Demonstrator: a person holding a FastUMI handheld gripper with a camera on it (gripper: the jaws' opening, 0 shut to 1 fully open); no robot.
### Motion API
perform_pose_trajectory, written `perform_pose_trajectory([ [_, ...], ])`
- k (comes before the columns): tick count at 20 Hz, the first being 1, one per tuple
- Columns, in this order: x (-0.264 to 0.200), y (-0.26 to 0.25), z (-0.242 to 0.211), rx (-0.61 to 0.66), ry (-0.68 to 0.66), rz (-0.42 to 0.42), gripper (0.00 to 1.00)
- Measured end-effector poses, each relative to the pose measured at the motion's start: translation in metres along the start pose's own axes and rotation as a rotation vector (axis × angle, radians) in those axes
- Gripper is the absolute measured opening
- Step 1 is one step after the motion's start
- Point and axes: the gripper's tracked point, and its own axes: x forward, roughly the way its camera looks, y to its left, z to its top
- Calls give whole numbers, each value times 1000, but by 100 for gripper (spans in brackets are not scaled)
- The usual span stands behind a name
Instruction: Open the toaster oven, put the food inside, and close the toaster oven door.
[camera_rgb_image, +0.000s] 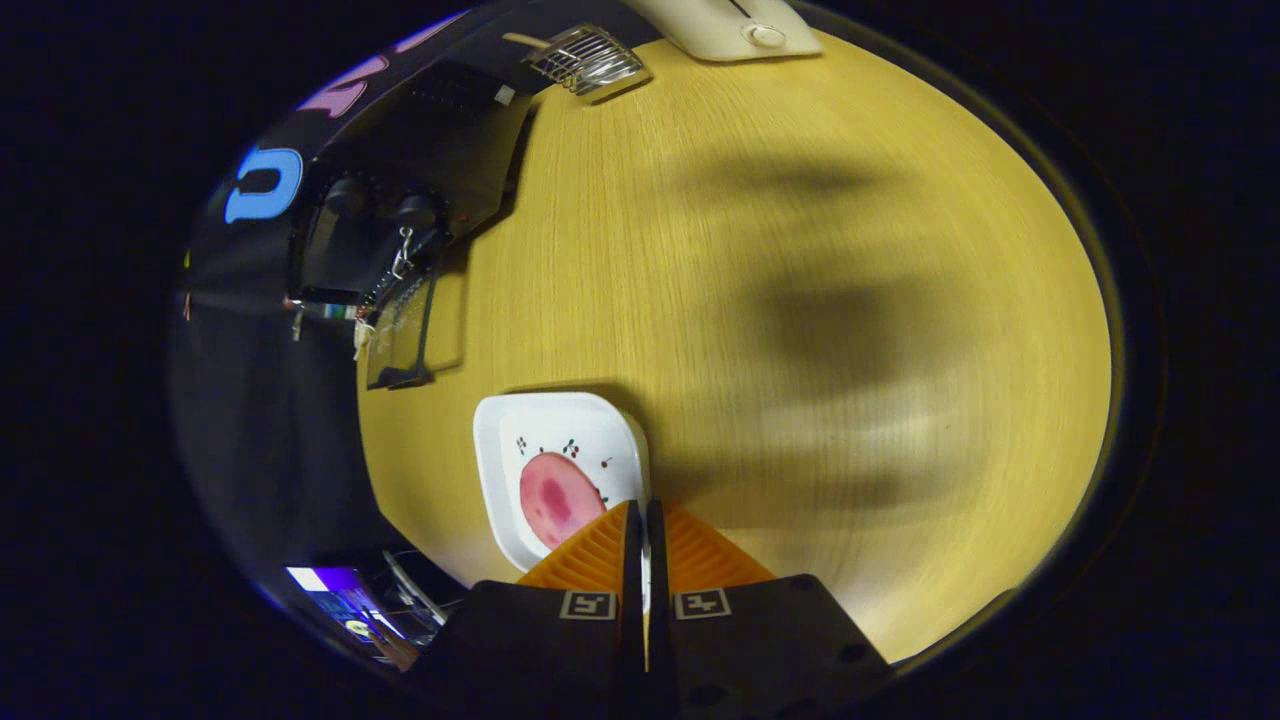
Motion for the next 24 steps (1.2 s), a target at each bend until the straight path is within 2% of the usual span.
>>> perform_pose_trajectory([
  [4,1,11,-10,114,-38,104,7],
  [10,-3,33,-42,248,-85,207,7],
  [15,-20,92,-56,428,-182,318,7],
  [20,-15,164,-43,531,-299,340,7],
  [24,7,213,-21,640,-392,332,7],
])
